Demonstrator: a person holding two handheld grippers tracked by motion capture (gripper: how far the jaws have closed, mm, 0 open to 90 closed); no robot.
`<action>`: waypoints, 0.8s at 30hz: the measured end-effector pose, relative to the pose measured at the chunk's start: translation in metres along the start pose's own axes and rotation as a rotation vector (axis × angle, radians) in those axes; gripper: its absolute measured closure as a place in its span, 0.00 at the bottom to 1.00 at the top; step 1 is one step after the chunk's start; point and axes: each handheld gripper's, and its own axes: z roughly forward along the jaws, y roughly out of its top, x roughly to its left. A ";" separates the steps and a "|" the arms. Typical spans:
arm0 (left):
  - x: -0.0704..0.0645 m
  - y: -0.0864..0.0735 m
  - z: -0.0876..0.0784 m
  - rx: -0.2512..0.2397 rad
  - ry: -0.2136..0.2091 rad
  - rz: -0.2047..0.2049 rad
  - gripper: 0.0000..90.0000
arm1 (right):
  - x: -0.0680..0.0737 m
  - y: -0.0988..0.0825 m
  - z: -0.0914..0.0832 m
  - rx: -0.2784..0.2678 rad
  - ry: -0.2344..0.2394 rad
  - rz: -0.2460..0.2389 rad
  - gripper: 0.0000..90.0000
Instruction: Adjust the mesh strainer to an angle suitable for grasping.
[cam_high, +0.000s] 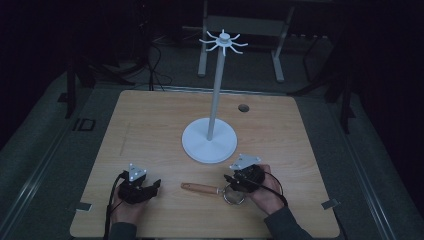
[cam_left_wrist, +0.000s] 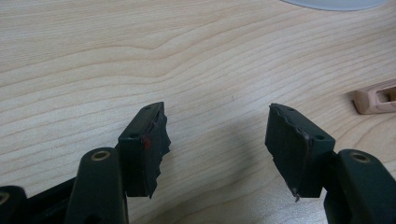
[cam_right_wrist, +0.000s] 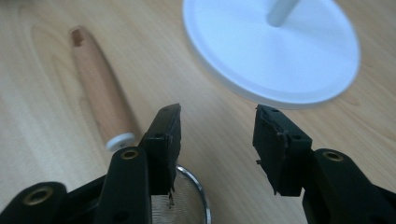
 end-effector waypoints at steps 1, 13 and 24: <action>0.000 0.000 0.000 -0.001 0.000 -0.001 0.43 | 0.002 0.001 0.001 0.010 0.008 -0.007 0.57; 0.000 0.000 -0.001 -0.004 0.003 -0.003 0.43 | 0.022 0.010 0.016 0.061 0.114 -0.099 0.50; 0.001 0.000 -0.001 -0.007 0.002 -0.005 0.43 | 0.037 0.017 0.041 0.157 0.209 -0.162 0.59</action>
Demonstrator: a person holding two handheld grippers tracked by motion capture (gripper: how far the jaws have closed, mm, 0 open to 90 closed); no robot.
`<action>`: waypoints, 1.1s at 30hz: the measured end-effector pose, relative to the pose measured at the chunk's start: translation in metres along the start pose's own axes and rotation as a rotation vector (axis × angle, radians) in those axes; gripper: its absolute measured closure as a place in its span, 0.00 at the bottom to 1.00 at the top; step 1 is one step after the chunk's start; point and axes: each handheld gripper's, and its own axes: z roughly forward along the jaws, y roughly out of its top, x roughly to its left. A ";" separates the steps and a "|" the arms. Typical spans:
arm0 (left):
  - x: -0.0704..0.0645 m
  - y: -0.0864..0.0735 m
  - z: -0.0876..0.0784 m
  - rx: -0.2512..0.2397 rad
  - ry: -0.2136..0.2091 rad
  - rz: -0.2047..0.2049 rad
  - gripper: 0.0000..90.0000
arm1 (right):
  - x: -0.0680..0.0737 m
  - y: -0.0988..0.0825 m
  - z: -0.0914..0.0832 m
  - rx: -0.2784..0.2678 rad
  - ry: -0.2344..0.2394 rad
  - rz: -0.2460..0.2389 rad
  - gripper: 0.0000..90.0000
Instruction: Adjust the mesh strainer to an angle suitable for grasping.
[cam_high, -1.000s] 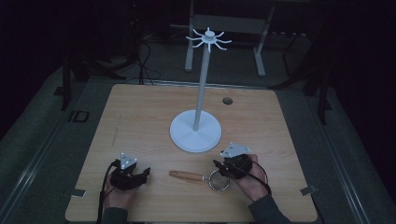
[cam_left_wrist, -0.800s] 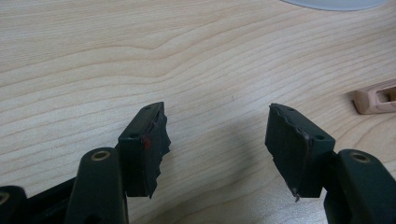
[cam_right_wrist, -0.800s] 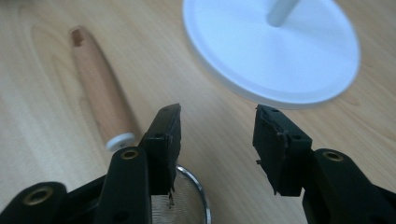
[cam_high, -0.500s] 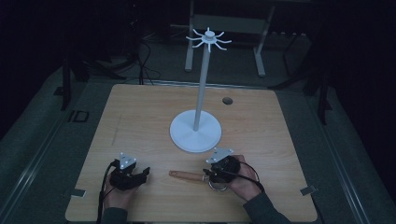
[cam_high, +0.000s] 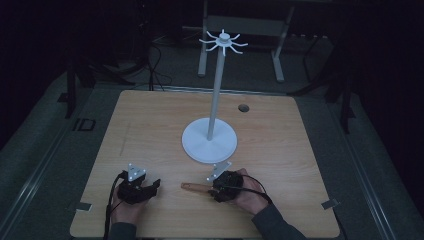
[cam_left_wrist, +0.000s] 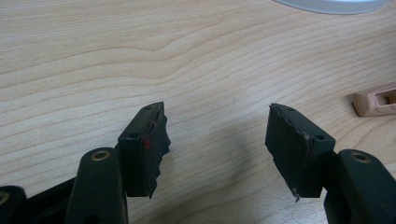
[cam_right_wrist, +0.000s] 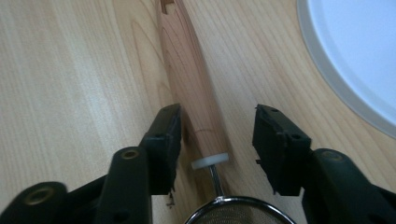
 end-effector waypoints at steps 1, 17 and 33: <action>0.000 0.000 0.000 0.001 0.000 0.000 0.43 | -0.001 0.001 0.002 0.010 0.007 0.003 0.59; 0.000 0.000 0.000 0.000 -0.002 -0.002 0.43 | -0.020 0.012 0.013 0.140 0.063 0.036 0.72; 0.000 0.000 0.000 0.000 -0.002 -0.003 0.43 | -0.026 0.023 0.021 0.226 0.101 0.030 0.77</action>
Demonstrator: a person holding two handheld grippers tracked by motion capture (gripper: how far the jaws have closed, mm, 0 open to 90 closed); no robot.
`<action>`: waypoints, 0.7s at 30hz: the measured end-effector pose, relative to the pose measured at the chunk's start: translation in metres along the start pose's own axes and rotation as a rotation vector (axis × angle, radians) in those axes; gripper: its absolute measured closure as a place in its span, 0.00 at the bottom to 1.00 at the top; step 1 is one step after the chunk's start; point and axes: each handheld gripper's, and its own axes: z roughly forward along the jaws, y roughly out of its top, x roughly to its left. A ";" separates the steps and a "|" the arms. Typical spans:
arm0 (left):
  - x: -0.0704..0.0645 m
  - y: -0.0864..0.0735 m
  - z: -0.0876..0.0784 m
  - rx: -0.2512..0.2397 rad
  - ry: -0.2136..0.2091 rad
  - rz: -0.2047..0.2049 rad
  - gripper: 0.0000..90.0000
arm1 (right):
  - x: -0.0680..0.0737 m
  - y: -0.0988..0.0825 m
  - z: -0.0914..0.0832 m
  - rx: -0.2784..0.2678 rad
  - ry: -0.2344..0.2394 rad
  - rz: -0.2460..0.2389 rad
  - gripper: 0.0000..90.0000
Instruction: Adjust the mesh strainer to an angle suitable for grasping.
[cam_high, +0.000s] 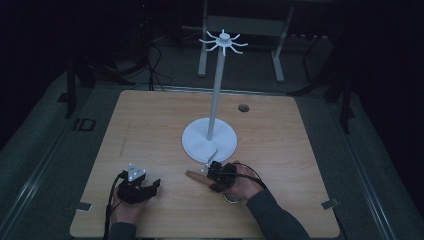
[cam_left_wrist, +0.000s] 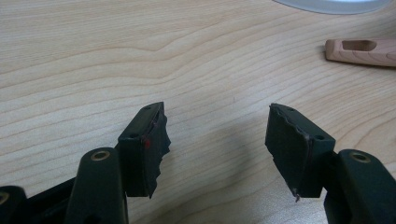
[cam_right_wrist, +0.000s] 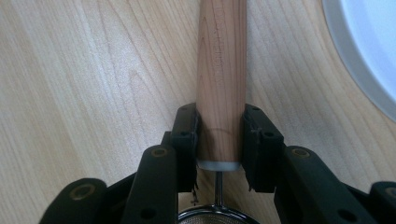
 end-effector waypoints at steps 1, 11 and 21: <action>0.000 0.000 0.000 0.000 0.000 0.000 0.43 | 0.000 0.000 0.000 0.000 -0.003 0.005 0.77; 0.000 0.000 0.001 0.003 -0.002 0.001 0.43 | 0.002 -0.004 -0.002 -0.038 -0.051 0.003 0.77; 0.000 0.001 0.002 0.004 -0.005 0.004 0.43 | 0.004 -0.009 -0.012 -0.103 -0.087 0.034 0.77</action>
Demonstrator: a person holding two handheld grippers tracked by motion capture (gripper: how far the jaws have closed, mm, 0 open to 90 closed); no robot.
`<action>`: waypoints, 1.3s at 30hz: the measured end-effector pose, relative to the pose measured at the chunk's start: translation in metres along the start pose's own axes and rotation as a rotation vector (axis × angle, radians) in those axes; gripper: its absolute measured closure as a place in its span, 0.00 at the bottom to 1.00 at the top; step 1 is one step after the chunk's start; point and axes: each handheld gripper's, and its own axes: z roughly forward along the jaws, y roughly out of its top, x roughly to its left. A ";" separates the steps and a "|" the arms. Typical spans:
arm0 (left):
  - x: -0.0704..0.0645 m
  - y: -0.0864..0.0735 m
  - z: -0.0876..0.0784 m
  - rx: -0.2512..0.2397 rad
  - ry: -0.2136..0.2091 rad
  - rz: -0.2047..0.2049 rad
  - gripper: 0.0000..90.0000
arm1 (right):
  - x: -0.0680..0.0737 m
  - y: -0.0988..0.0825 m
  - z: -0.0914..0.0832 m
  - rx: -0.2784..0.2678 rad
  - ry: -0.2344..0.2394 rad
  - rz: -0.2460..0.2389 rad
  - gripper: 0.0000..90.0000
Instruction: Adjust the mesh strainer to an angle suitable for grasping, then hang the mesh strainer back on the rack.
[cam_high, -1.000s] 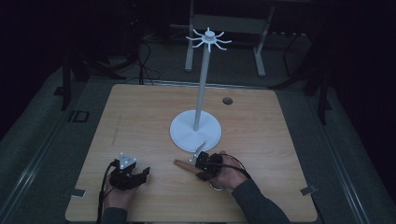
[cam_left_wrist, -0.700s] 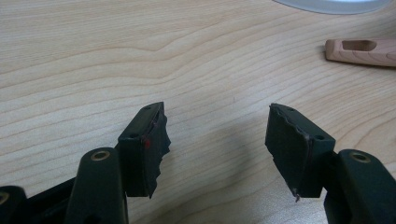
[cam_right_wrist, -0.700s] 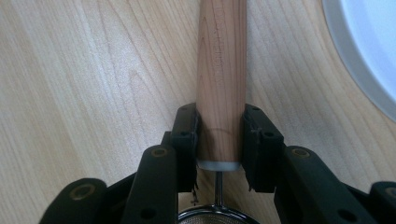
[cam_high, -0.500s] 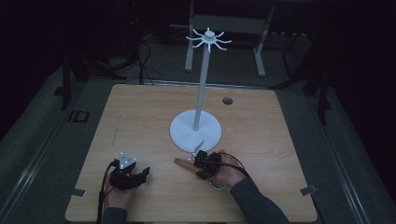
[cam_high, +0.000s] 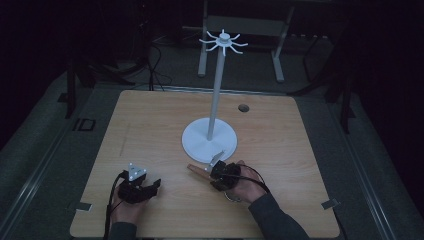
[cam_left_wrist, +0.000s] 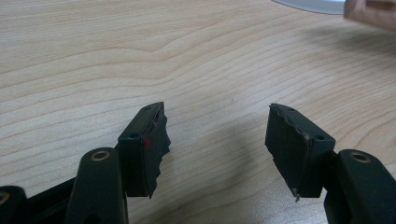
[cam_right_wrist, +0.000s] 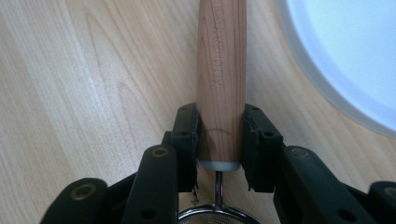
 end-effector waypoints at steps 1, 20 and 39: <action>0.000 0.000 0.000 -0.001 0.000 0.001 0.43 | -0.001 0.000 -0.002 -0.009 -0.003 0.001 0.77; 0.000 0.000 -0.001 -0.003 0.003 -0.004 0.43 | -0.009 -0.007 -0.033 -0.221 -0.092 0.030 0.77; 0.000 0.000 -0.001 -0.007 0.002 -0.004 0.43 | -0.015 -0.013 -0.050 -0.459 -0.163 0.139 0.77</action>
